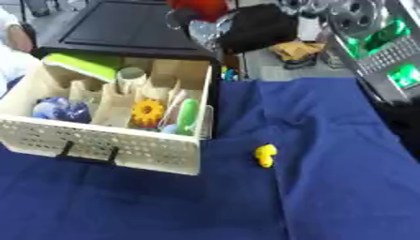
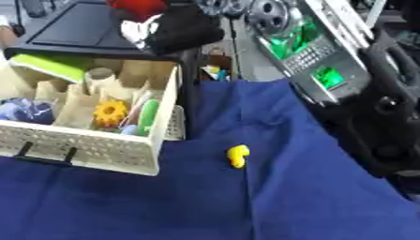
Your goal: Pick up objects from table and place into drawer.
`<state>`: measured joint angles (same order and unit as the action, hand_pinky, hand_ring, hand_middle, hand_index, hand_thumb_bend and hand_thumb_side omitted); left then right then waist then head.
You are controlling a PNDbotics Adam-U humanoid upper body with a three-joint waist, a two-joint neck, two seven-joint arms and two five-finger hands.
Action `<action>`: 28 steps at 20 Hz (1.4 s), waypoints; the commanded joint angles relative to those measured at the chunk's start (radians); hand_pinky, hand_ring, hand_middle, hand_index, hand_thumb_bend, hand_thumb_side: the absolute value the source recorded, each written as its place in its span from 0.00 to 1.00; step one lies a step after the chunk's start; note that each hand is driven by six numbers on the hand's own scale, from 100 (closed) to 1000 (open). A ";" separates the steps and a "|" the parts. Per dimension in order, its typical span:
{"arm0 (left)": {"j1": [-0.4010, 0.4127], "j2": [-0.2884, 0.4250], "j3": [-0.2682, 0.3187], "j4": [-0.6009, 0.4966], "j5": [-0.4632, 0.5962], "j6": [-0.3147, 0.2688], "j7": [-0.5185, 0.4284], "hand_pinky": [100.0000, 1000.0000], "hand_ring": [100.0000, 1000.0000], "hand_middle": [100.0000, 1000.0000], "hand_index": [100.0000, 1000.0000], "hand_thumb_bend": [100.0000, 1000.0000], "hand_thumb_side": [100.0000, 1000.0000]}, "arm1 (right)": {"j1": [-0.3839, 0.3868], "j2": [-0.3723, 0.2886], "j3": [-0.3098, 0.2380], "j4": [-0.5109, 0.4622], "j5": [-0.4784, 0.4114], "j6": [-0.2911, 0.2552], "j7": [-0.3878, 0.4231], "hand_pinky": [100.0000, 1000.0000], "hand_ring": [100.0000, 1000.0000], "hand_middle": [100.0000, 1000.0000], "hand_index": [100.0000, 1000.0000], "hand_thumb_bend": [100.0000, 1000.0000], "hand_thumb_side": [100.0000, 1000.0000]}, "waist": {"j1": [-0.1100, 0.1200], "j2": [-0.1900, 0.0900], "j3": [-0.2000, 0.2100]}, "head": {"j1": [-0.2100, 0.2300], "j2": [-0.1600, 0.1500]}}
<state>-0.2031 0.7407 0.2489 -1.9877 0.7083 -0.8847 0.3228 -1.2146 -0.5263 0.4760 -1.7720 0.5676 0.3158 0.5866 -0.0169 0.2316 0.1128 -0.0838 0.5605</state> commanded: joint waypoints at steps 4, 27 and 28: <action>-0.016 0.036 0.002 -0.012 0.005 -0.022 0.013 0.58 0.75 0.72 0.86 0.04 0.97 | -0.030 0.034 0.018 0.001 0.016 0.050 0.070 0.66 0.66 0.39 0.64 0.23 0.67 | 0.002 -0.004 0.010 | -0.013 0.000; -0.013 0.028 0.000 -0.012 0.002 -0.019 0.010 0.58 0.75 0.72 0.86 0.04 0.97 | -0.026 0.041 -0.010 0.035 0.016 0.031 0.053 0.77 0.77 0.63 0.87 0.52 0.71 | 0.005 0.001 0.005 | -0.019 -0.001; -0.013 0.028 0.000 -0.012 0.002 -0.019 0.010 0.58 0.75 0.72 0.86 0.04 0.97 | -0.024 0.039 -0.013 0.031 0.014 0.031 0.046 0.77 0.77 0.63 0.87 0.52 0.71 | 0.006 0.001 0.004 | -0.017 0.000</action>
<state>-0.2089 0.7398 0.2428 -1.9877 0.7117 -0.8877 0.3184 -1.2222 -0.4710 0.4822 -1.7267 0.5857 0.3466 0.6430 -0.0191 0.2504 0.1171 -0.1014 0.5612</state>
